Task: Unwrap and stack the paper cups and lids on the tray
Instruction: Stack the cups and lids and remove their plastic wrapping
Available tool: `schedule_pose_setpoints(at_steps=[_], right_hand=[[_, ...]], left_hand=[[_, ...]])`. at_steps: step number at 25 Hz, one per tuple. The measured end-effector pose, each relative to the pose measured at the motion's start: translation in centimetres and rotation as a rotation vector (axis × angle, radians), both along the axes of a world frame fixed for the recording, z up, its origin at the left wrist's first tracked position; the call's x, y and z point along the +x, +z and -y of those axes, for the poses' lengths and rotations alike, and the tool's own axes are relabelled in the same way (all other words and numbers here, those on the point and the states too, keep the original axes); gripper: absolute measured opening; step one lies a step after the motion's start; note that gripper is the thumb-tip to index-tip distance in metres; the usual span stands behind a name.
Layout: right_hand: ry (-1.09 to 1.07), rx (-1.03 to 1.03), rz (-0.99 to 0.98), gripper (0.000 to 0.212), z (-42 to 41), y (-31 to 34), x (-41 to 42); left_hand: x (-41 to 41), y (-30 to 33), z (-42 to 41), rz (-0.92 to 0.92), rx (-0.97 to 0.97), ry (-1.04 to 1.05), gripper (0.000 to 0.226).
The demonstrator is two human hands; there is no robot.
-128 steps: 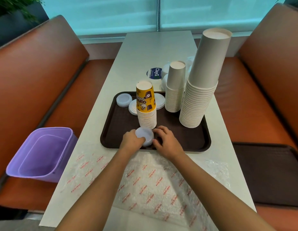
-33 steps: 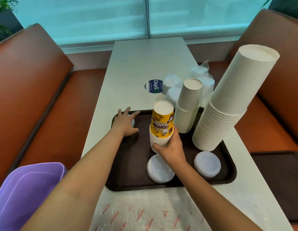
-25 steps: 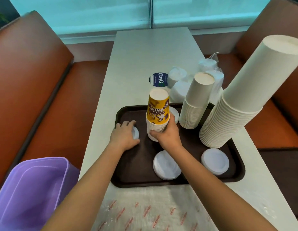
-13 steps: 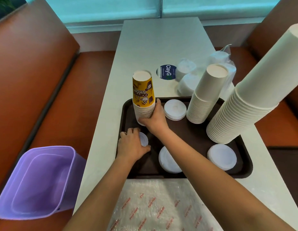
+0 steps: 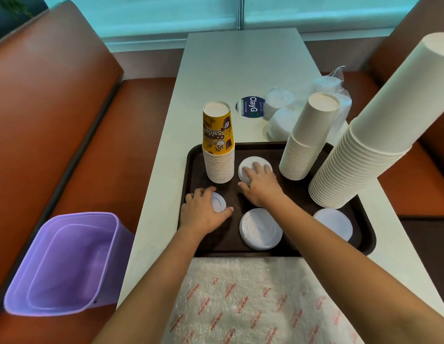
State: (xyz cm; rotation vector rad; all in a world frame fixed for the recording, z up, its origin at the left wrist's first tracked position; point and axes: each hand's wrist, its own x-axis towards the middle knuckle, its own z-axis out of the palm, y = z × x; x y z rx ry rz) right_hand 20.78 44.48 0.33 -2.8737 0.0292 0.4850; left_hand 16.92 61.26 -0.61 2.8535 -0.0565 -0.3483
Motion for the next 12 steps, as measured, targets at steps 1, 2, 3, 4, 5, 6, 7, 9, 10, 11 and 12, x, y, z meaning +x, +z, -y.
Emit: schedule_pose_setpoints(at_steps=[1,2,3,4,5,6,7,9,10,11,12], right_hand=[[0.028,0.010,-0.017,0.056,-0.2,0.3,-0.8],[0.046,0.033,0.000,0.055,-0.3,0.5,-1.8],[0.037,0.080,0.077,0.054,-0.4,0.5,-2.8],[-0.023,0.165,0.221,0.054,-0.4,0.5,-3.8],[-0.155,0.293,0.404,0.056,-0.4,0.3,-4.8],[-0.362,0.459,0.547,0.061,-0.4,0.4,-5.4],[-0.599,0.639,0.600,0.068,-0.3,0.5,-5.5],[-0.948,0.889,0.522,0.085,0.4,0.8,-4.5],[-1.028,0.923,0.489,0.093,0.8,0.8,-3.6],[-1.065,0.935,0.495,0.098,1.3,0.9,-2.7],[-1.085,0.911,0.519,0.102,1.9,0.9,-1.7]], left_hand=[[-0.2,0.1,0.0,-0.005,-0.008,0.005,0.077],[-0.3,0.1,-0.1,-0.012,-0.015,0.008,0.076],[-0.4,0.2,-0.2,-0.018,-0.020,0.011,0.075],[-0.5,0.3,-0.2,-0.022,-0.025,0.019,0.075],[-0.6,0.3,-0.1,-0.023,-0.030,0.033,0.074],[-0.6,0.3,0.0,-0.018,-0.035,0.049,0.074],[-0.6,0.2,0.1,-0.006,-0.040,0.066,0.074],[-0.7,0.0,0.3,0.021,-0.052,0.104,0.074],[-0.7,0.0,0.4,0.028,-0.054,0.117,0.074],[-0.6,0.0,0.5,0.029,-0.052,0.124,0.074],[-0.3,0.1,0.6,0.027,-0.051,0.123,0.073]])
